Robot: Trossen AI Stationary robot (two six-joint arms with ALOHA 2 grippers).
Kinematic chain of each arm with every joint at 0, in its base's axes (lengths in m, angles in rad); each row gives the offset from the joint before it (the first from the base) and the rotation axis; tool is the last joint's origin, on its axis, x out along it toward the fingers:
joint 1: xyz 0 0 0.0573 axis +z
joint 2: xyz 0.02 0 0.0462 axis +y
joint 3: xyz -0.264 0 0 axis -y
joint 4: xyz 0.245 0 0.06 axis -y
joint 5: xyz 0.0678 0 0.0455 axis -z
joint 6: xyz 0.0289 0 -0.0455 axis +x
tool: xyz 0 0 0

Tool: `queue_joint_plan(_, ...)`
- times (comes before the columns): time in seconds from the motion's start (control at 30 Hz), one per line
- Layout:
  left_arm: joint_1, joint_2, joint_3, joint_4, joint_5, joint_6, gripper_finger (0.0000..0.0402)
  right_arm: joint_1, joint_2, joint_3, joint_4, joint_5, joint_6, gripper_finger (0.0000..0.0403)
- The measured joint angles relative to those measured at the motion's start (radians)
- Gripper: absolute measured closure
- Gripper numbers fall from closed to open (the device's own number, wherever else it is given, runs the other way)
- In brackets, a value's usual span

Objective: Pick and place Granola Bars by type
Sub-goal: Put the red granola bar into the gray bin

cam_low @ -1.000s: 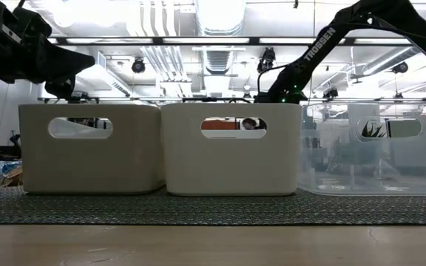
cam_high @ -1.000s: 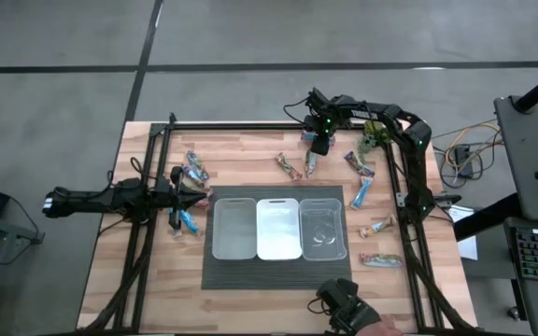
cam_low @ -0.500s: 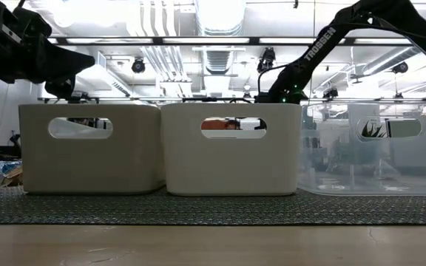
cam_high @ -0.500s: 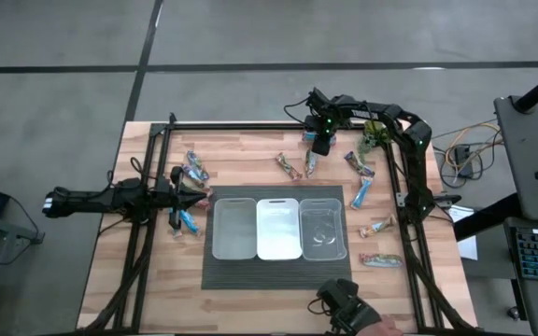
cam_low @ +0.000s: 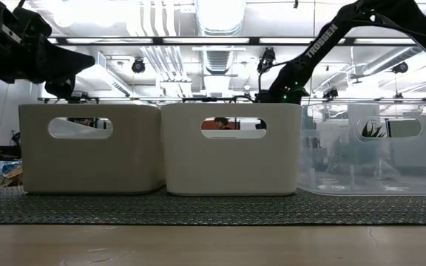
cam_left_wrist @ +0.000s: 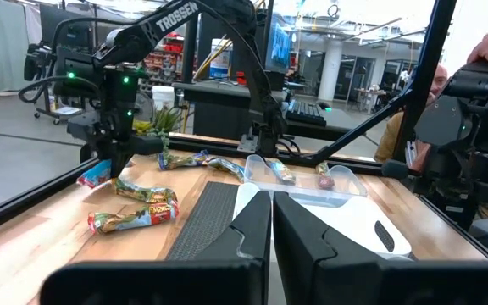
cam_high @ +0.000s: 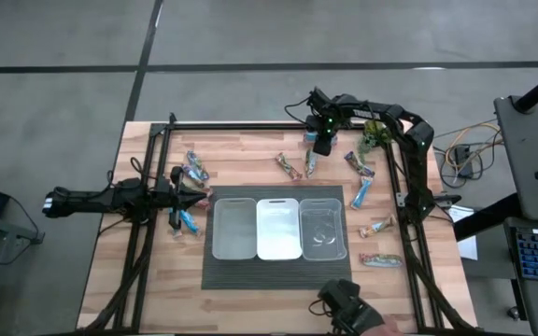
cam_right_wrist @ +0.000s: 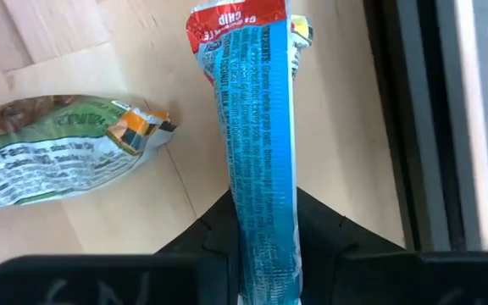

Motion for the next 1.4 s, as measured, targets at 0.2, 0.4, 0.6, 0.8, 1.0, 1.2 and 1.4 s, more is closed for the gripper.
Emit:
queue_joint_plan(0.2, 0.0, 0.0, 0.0, 0.0, 0.0, 0.0, 0.0402, 0.0, -0.029, 0.0, 0.001, 0.0, 0.004, 0.033)
queue_joint_plan(0.4, 0.0, 0.0, 0.0, 0.0, 0.0, 0.0, 0.0402, 0.0, -0.04, 0.0, 0.001, 0.0, 0.006, 0.0336)
queue_joint_plan(0.6, 0.0, 0.0, 0.0, 0.0, 0.0, 0.0, 0.0402, 0.0, -0.05, 0.0, 0.001, 0.001, 0.006, 0.0339)
queue_joint_plan(0.8, 0.0, 0.0, 0.0, 0.0, 0.0, 0.0, 0.0402, 0.0, -0.057, 0.001, 0.001, 0.001, -0.001, 0.0342)
queue_joint_plan(1.0, 0.0, 0.0, 0.0, 0.0, 0.0, 0.0, 0.0402, 0.0, -0.057, 0.001, 0.001, 0.001, -0.004, 0.0341)
queue_joint_plan(1.2, 0.0, 0.0, 0.0, 0.0, 0.0, 0.0, 0.0402, 0.0, -0.059, 0.001, 0.0, 0.002, -0.004, 0.0346)
queue_joint_plan(1.4, 0.0, 0.0, 0.0, 0.0, 0.0, 0.0, 0.0402, 0.0, -0.091, 0.001, 0.0, 0.004, -0.005, 0.0345)
